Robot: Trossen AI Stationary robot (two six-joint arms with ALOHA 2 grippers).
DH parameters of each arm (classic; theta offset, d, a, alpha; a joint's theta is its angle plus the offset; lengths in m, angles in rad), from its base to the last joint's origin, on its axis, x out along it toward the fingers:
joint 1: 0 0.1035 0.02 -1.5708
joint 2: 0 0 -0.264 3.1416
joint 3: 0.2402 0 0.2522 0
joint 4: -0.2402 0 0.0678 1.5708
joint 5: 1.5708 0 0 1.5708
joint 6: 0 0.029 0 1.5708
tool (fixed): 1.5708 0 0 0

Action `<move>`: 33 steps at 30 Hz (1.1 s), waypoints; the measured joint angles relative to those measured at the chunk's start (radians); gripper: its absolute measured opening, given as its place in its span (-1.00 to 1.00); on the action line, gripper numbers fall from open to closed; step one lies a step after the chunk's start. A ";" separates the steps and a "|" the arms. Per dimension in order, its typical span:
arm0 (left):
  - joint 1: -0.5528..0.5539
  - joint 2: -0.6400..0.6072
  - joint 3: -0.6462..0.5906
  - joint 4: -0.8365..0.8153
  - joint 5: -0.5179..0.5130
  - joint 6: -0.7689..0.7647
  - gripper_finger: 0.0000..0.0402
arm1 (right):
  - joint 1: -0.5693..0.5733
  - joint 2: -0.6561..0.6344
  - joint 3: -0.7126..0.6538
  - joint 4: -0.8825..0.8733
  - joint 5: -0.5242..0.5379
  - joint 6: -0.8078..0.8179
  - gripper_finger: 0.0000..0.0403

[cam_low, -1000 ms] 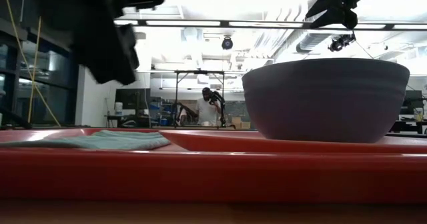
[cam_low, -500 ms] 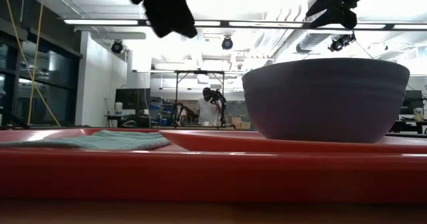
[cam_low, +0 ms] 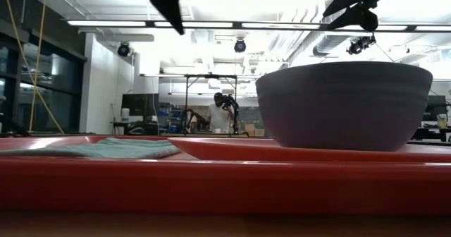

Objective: Set up tray
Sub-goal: Put the black knife on the blue napkin

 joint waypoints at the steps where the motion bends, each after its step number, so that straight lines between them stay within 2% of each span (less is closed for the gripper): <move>1: 0.009 0.000 0.004 -0.039 -0.020 -0.021 -0.64 | 0.000 0.000 0.000 0.004 0.000 0.010 -0.10; 5: 0.046 -0.006 0.011 -0.118 -0.054 -0.069 -0.70 | 0.000 0.000 0.000 0.029 0.019 0.057 -0.10; 13: 0.101 -0.008 0.011 -0.137 -0.062 -0.045 -0.71 | -0.008 0.030 0.000 0.106 0.126 0.207 -0.10; 20: 0.151 -0.026 0.011 -0.153 -0.066 0.049 -0.63 | -0.016 0.149 0.000 0.292 0.095 0.321 -0.10; 27: 0.212 -0.122 0.011 -0.170 -0.112 0.137 -0.59 | 0.024 0.273 0.000 0.526 0.085 0.438 -0.10; 30: 0.247 -0.181 0.011 -0.174 -0.120 0.181 -0.59 | 0.054 0.312 0.000 0.609 0.101 0.445 -0.10; 33: 0.276 -0.235 0.011 -0.173 -0.120 0.220 -0.58 | 0.086 0.339 0.000 0.692 0.062 0.375 -0.10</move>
